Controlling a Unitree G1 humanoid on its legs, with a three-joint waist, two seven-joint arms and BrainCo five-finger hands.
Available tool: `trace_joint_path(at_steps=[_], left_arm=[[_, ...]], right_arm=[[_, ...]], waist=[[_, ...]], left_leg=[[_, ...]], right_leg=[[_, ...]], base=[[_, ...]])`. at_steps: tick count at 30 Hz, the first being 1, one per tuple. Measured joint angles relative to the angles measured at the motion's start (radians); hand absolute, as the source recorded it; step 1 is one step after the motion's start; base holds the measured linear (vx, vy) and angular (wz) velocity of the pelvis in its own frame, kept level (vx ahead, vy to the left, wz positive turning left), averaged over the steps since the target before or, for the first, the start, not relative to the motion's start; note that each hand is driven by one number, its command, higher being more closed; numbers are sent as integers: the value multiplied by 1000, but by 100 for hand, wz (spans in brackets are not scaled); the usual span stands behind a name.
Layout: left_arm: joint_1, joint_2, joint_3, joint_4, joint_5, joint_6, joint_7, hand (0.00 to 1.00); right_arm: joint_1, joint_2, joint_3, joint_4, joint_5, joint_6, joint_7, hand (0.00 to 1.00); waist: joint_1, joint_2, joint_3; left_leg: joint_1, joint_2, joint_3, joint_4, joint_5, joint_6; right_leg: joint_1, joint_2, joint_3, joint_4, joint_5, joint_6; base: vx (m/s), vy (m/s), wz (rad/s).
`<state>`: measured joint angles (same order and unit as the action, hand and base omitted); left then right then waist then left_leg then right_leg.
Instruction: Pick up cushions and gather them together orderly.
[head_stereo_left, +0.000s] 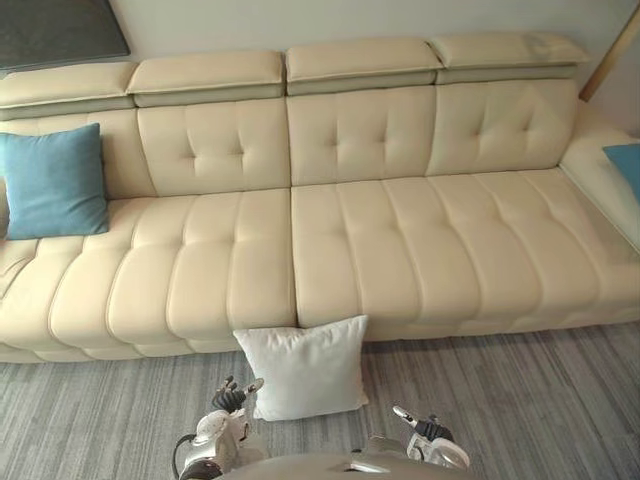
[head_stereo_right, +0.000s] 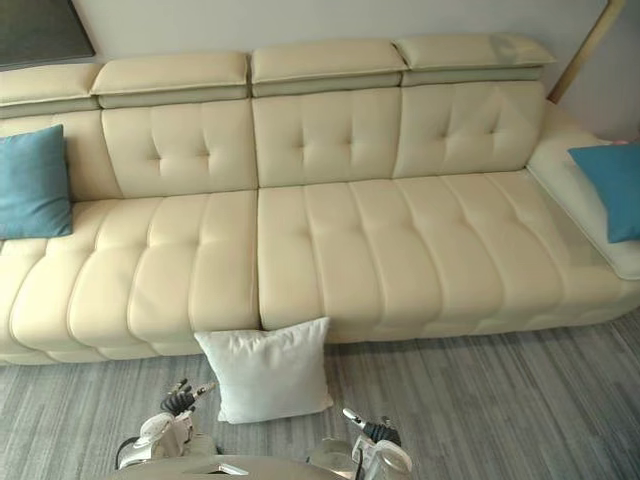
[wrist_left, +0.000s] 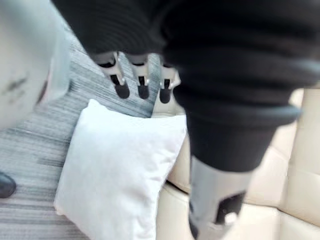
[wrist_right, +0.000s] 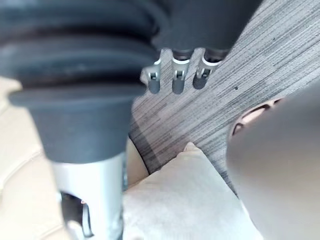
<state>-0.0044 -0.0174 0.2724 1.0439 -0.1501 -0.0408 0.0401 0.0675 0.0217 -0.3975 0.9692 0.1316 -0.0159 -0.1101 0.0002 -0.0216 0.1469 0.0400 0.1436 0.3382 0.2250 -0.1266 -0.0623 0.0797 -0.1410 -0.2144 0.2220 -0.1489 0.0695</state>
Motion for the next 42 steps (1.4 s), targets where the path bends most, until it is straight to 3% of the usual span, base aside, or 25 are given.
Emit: trace_joint_path(at_steps=[4,8,15,18,21,26,36,42], left_arm=[[9,6,-1,9,20,-1,0,0],[14,11,-16,28,34,-1,1,0],[15,38,-66,27,34,-3,20,0],[-8,46,-80,22,18,-3,38,0],[-61,77,-94,-11,-17,-4,64,0],[-143,131,-121,-73,-96,-25,111,0],[-343,217,-110,-132,-200,-48,157,0],[-516,283,-47,-175,-199,-47,165,0]], right_arm=[[0,6,1,12,-1,0,1,0],[0,-2,4,12,-1,-2,1,0],[-28,-36,125,27,-25,-2,-3,0],[-71,-49,202,-27,-74,-2,-10,0],[-164,-56,277,-131,-143,-3,-18,0],[-308,-131,370,-269,-218,-7,-68,0],[-569,-191,435,-365,-218,-6,-129,0],[-744,-249,423,-363,-201,-7,-163,0]], waist=[[0,-7,-6],[-4,0,-8],[0,-10,-2],[5,-9,12],[13,-18,111],[30,3,197],[33,5,302],[29,11,365]], left_leg=[[52,-44,8,-121,61,3],[116,-68,-6,-301,164,2],[101,-77,-28,-310,176,8],[13,-84,-26,-281,180,23],[-166,-45,-30,-41,89,39],[-419,22,-36,218,-15,55],[-700,44,-39,303,12,72],[-906,59,-58,382,24,87]], right_leg=[[12,-16,8,-43,14,14],[12,-8,-1,-70,24,22],[8,-8,-13,-73,30,30],[-75,-18,-3,-52,54,34],[-179,-20,24,9,69,25],[-388,-10,66,146,58,26],[-686,-8,95,253,64,2],[-903,-8,104,367,55,-7]], base=[[-29,48,-1],[-90,-4,8],[-70,-1,8],[-50,51,-3],[-128,41,-5],[-205,109,-12],[-93,16,-4],[-26,-16,0]])
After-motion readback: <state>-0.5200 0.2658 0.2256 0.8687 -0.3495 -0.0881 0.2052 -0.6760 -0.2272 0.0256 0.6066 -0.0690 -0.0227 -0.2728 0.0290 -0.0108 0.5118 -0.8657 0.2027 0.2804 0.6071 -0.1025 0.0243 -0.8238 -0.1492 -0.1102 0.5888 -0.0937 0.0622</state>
